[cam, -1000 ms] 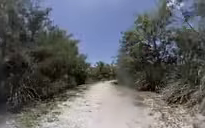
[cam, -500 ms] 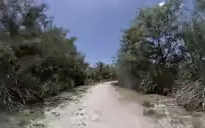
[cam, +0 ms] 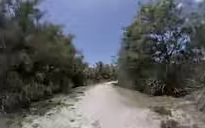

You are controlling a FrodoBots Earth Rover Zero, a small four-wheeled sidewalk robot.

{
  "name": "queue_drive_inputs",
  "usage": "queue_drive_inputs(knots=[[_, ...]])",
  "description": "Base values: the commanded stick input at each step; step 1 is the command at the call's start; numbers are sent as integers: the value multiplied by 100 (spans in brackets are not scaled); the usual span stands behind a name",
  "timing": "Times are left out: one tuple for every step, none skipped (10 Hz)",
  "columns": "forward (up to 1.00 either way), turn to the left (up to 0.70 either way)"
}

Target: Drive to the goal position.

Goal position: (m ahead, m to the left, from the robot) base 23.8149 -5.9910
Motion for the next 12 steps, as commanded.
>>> queue_drive_inputs(knots=[[85, 0], [85, 0], [85, 0], [85, 0], [85, 0], [85, 0], [85, 0], [85, 0], [85, 0], [85, 0], [85, 0], [85, 0]])
